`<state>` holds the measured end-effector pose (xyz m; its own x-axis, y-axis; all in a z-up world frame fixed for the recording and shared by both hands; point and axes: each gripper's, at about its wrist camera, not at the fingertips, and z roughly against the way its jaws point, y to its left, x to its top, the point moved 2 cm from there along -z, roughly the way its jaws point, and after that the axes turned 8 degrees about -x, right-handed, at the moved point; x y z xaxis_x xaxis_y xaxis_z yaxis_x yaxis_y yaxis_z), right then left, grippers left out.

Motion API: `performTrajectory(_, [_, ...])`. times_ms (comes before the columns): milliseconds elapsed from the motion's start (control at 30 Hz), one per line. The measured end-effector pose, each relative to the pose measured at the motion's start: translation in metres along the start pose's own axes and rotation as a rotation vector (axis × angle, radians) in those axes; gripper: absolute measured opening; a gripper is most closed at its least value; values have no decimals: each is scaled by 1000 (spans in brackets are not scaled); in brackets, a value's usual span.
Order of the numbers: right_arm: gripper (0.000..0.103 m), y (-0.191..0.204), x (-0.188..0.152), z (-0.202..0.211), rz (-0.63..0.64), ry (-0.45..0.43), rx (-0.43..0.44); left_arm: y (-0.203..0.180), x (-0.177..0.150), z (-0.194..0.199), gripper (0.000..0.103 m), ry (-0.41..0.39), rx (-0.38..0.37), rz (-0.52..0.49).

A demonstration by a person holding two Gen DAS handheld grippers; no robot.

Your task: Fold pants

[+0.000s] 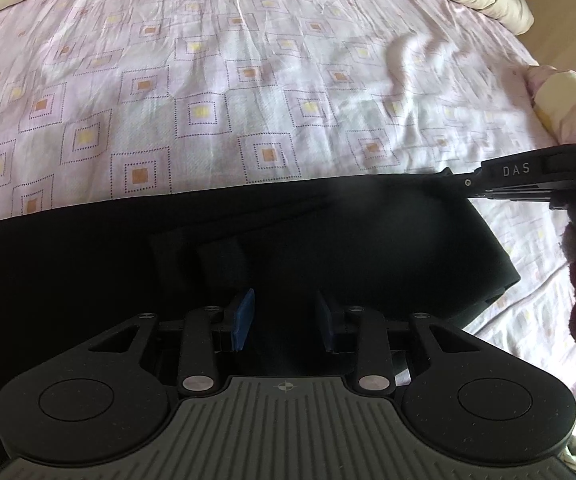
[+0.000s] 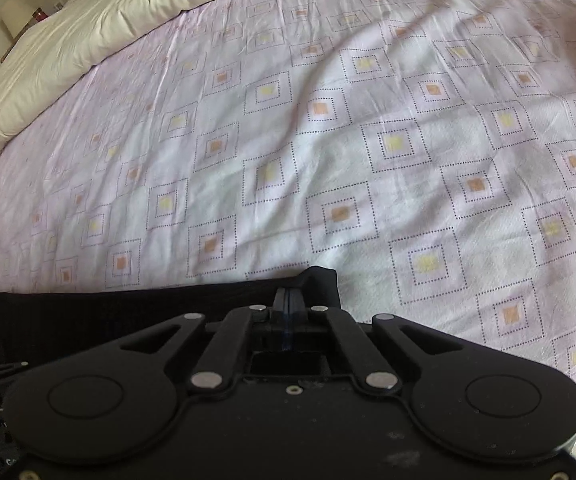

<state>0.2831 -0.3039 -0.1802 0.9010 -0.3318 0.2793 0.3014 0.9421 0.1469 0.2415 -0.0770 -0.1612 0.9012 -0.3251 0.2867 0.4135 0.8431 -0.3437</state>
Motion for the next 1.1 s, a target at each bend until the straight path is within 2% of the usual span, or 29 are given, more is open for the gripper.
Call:
performTrajectory(67, [0,1,-4,11,25,-17,2,-1,0,2,33,1,-2,1])
performTrajectory(133, [7,2,-8,29,47,-49,22,-3,1,8,33,-4,5,3])
performTrajectory(300, [8,1,-35,63,126,-68,39,-9,-11,32,33,-63,13,5])
performTrajectory(367, [8,2,-51,66,159,-46,24,-7,-18,31,33,-49,22,10])
performTrajectory(467, [7,0,-73,53,213,2,-36,2,-27,14,34,16,61,15])
performTrajectory(533, [4,-3,-82,42,224,26,-59,6,-29,12,34,6,45,12])
performTrajectory(633, [4,-4,-84,44,211,9,-58,5,-24,22,34,-6,45,28])
performTrajectory(800, [12,-5,-83,75,185,-56,1,1,-34,59,33,-101,93,72])
performTrajectory(933, [22,-4,-93,95,189,-76,59,-2,-63,85,33,-136,145,142])
performTrajectory(1100, [27,3,-116,108,210,-63,145,-13,-104,109,33,-159,203,254])
